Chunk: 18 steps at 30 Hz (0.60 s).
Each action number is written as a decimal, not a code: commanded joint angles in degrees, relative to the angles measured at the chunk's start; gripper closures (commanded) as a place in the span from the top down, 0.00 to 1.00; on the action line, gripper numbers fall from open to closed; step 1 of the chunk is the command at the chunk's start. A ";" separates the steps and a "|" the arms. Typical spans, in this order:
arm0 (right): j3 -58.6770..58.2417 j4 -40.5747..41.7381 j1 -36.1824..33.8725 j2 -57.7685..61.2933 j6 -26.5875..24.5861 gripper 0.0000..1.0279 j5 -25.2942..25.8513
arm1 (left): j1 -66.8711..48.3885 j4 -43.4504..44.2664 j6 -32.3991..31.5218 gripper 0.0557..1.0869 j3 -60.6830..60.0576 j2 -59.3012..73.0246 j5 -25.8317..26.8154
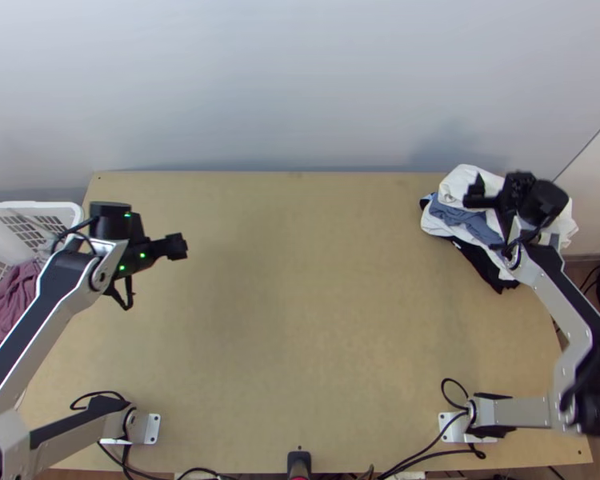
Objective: Fold the t-shirt
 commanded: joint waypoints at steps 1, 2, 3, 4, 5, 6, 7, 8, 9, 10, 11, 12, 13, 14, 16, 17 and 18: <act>6.95 -12.29 8.02 -11.15 -1.96 0.97 -0.12 | 1.55 2.71 2.32 0.96 -0.67 -7.44 -6.63; 6.60 -13.96 9.07 -12.46 -1.70 0.97 -0.12 | 1.72 2.71 2.50 0.96 -1.37 -8.85 -7.24; 5.63 -15.19 9.95 -13.87 -1.35 0.97 -0.12 | 2.25 2.71 2.67 0.96 -2.25 -10.26 -7.51; 4.14 -16.33 11.27 -15.19 -1.26 0.97 -0.03 | 2.95 2.80 2.85 0.96 -3.22 -11.75 -8.12; 2.12 -16.33 12.32 -16.68 -1.35 0.97 1.03 | 3.66 3.15 2.85 0.96 -4.36 -13.33 -8.47; -0.34 -15.81 13.64 -18.70 -1.53 0.97 1.55 | 4.27 4.12 2.94 0.96 -5.94 -15.09 -8.74; -3.07 -14.84 14.87 -20.90 -1.53 0.97 1.64 | 4.80 5.79 3.55 0.96 -7.96 -17.20 -9.53; -5.79 -14.40 16.19 -22.92 -1.26 0.97 1.73 | 5.15 7.63 4.69 0.96 -10.34 -19.66 -9.97; -8.17 -14.58 17.33 -24.68 -0.91 0.97 1.90 | 5.24 9.04 5.84 0.96 -12.62 -21.95 -10.58; -10.63 -14.58 18.48 -26.62 0.06 0.97 1.90 | 5.15 10.62 6.80 0.96 -14.91 -24.32 -12.34; -13.18 -14.58 19.53 -28.46 1.11 0.97 2.17 | 5.15 11.85 7.51 0.96 -17.02 -26.78 -13.22; -15.46 -14.58 20.67 -29.95 2.08 0.97 2.43 | 5.15 12.64 7.77 0.96 -18.86 -28.98 -13.57; -17.92 -14.49 21.64 -31.71 2.52 0.97 2.87 | 5.15 13.34 7.95 0.96 -20.62 -31.00 -14.54; -20.38 -14.14 22.43 -33.65 2.87 0.97 3.31 | 5.33 13.87 8.21 0.96 -22.20 -32.84 -15.51; -24.95 -12.56 23.93 -36.90 3.31 0.97 4.01 | 6.21 15.28 8.56 0.96 -25.28 -35.92 -16.74; -27.33 -11.50 24.19 -38.48 3.48 0.97 4.10 | 6.82 16.07 9.00 0.96 -26.86 -37.24 -17.18; -30.05 -10.01 24.19 -39.97 3.40 0.97 4.10 | 7.44 17.39 9.26 0.96 -28.53 -38.64 -17.53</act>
